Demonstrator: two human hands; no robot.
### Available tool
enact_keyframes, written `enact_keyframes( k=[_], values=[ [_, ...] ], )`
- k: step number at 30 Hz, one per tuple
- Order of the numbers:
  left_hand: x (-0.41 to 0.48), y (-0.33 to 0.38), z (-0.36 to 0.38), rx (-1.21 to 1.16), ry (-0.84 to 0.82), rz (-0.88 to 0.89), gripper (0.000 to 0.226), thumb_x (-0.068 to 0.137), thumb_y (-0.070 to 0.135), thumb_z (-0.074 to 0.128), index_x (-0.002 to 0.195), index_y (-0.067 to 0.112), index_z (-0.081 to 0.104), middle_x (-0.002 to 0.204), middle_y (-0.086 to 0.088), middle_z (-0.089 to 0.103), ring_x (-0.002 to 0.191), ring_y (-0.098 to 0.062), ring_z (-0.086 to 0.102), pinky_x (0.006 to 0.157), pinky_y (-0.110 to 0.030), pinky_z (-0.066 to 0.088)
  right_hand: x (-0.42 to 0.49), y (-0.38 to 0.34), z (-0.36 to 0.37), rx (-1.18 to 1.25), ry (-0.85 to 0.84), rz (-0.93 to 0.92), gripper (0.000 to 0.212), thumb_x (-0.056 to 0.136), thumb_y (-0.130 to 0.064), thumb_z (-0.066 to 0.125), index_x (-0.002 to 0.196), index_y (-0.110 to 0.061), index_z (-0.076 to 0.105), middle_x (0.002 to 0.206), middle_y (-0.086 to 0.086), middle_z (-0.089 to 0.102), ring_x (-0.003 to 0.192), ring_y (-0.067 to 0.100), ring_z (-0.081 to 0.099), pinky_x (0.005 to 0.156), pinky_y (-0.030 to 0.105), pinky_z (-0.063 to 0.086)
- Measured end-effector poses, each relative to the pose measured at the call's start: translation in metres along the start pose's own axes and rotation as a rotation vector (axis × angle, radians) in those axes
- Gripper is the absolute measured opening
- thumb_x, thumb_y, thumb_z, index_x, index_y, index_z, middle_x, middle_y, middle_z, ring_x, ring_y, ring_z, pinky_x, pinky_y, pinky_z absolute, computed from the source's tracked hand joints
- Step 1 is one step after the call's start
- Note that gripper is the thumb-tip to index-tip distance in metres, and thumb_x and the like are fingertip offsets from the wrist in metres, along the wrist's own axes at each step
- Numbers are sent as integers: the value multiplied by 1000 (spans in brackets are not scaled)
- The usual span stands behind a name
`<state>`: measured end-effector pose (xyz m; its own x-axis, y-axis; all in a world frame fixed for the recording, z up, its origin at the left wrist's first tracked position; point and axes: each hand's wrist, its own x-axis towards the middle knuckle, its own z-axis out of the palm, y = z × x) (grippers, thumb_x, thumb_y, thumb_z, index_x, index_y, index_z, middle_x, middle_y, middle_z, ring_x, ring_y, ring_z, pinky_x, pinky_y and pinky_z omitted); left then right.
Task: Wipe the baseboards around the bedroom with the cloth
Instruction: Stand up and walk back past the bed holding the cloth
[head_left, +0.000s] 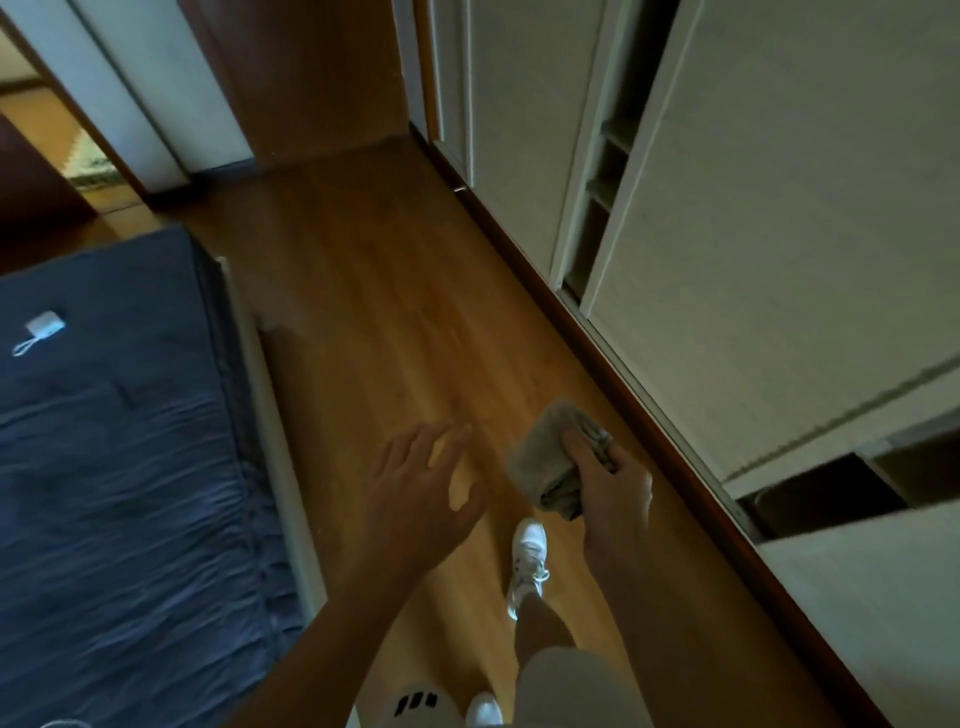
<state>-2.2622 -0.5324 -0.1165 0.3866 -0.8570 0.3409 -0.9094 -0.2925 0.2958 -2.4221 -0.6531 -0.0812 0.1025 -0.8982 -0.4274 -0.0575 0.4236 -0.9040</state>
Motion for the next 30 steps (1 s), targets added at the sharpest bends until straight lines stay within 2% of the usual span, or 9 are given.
enact_keyframes(
  k=[4, 9, 13, 17, 21, 24, 26, 28, 30],
  values=[
    [58, -24, 14, 29, 29, -42, 53, 87, 44, 64, 133, 17, 64, 132, -4, 63, 119, -25, 58, 98, -40, 45, 58, -24, 44, -25, -107, -51, 12, 83, -28, 80, 79, -33, 70, 78, -10, 74, 79, 12, 72, 64, 32, 59],
    [152, -52, 29, 98, 44, -125, 52, 87, 46, 62, 131, 18, 64, 132, -2, 63, 119, -25, 57, 98, -40, 43, 151, -69, 103, -47, -237, -39, 8, 85, -31, 79, 86, -32, 71, 82, -13, 76, 79, 7, 73, 79, 38, 62],
    [217, -70, 35, 138, 67, -189, 53, 87, 49, 59, 130, 19, 64, 131, -3, 63, 121, -24, 56, 100, -39, 42, 212, -103, 147, -107, -344, -61, 15, 83, -43, 79, 93, -33, 74, 89, -11, 77, 82, 12, 75, 80, 46, 62],
    [262, -87, 39, 172, 64, -242, 54, 88, 50, 59, 132, 19, 63, 133, -3, 63, 124, -22, 53, 104, -36, 38, 262, -126, 184, -211, -405, -105, 30, 78, -66, 74, 90, -39, 75, 88, -12, 76, 84, 16, 75, 80, 48, 61],
    [293, -110, 46, 189, 19, -317, 57, 88, 53, 55, 136, 22, 61, 136, -2, 62, 126, -23, 55, 105, -43, 42, 288, -140, 222, -216, -405, -76, 37, 71, -67, 79, 91, -36, 75, 90, -13, 76, 84, 14, 75, 83, 48, 61],
    [316, -133, 50, 183, 24, -364, 59, 87, 55, 54, 136, 21, 61, 136, -3, 61, 126, -25, 55, 103, -47, 45, 307, -145, 255, -207, -428, -45, 24, 75, -55, 80, 86, -34, 75, 86, -11, 77, 80, 13, 75, 81, 48, 62],
    [333, -149, 51, 192, 47, -367, 58, 86, 52, 54, 133, 19, 63, 134, -5, 63, 122, -27, 58, 100, -47, 47, 320, -148, 278, -233, -462, -32, 32, 70, -64, 80, 84, -36, 76, 87, -10, 77, 82, 15, 75, 82, 49, 61],
    [350, -170, 51, 197, 64, -376, 58, 84, 50, 55, 131, 18, 64, 132, -6, 64, 120, -28, 59, 98, -47, 48, 331, -152, 305, -266, -485, -67, 41, 57, -82, 74, 81, -48, 75, 84, -11, 77, 83, 18, 75, 83, 49, 61],
    [366, -199, 53, 199, 63, -387, 58, 84, 51, 55, 132, 19, 62, 133, -5, 63, 120, -27, 59, 98, -48, 49, 346, -156, 337, -270, -500, -102, 40, 53, -88, 70, 78, -56, 72, 84, -13, 76, 85, 17, 74, 85, 49, 60]
  ],
)
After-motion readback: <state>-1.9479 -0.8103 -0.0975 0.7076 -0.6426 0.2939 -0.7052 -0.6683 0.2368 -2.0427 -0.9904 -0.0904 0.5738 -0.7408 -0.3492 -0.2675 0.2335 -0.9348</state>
